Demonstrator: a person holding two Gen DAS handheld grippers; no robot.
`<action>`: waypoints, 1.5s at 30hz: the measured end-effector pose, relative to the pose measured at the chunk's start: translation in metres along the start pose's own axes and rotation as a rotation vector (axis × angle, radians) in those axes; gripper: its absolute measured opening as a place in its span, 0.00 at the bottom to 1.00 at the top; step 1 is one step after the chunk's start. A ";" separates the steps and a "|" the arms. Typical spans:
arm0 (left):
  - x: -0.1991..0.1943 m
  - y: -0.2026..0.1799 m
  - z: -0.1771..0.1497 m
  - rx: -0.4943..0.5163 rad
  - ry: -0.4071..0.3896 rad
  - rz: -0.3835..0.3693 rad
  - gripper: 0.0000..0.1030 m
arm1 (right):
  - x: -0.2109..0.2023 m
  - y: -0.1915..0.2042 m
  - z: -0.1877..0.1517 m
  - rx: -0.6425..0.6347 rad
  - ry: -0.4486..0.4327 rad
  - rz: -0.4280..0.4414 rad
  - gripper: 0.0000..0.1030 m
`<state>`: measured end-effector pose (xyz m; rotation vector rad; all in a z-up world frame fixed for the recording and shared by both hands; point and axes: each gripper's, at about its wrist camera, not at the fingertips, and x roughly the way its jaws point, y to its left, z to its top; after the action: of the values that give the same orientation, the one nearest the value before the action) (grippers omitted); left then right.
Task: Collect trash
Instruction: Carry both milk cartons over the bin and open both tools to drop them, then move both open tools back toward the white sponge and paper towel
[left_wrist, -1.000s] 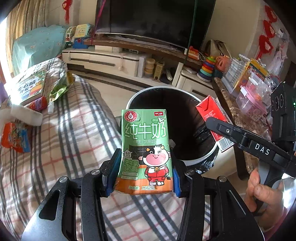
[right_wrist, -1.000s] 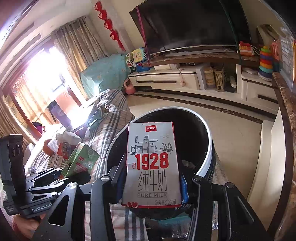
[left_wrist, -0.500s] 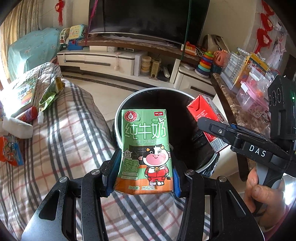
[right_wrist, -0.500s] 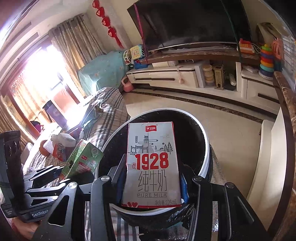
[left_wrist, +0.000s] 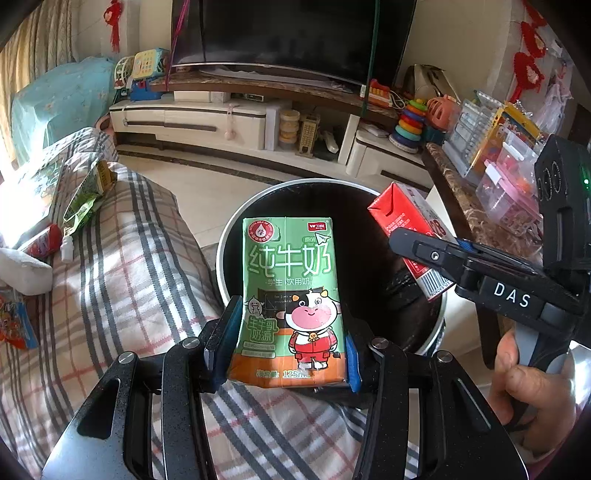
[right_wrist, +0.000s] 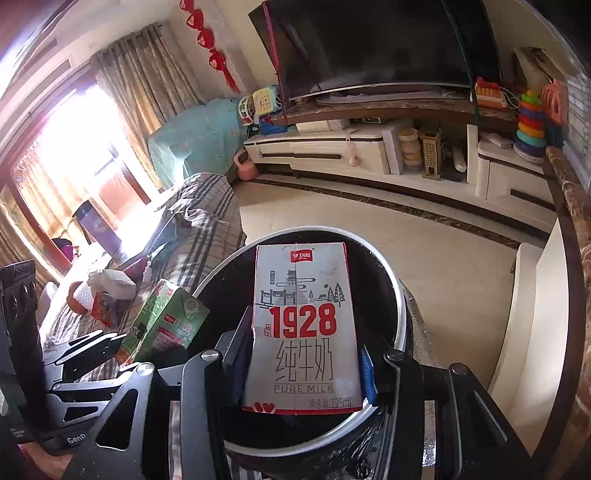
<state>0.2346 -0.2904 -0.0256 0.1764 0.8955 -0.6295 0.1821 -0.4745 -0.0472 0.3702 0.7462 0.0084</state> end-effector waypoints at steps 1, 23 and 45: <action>0.001 0.001 0.001 -0.003 -0.002 0.000 0.45 | 0.001 0.000 0.001 0.000 0.001 -0.004 0.46; -0.047 0.082 -0.068 -0.223 -0.033 0.051 0.72 | -0.018 0.061 -0.020 -0.023 -0.042 0.137 0.87; -0.126 0.224 -0.169 -0.541 -0.092 0.324 0.85 | 0.033 0.182 -0.060 -0.198 0.019 0.291 0.92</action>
<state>0.1928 0.0122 -0.0583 -0.1910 0.8940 -0.0810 0.1888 -0.2798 -0.0491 0.2867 0.6980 0.3580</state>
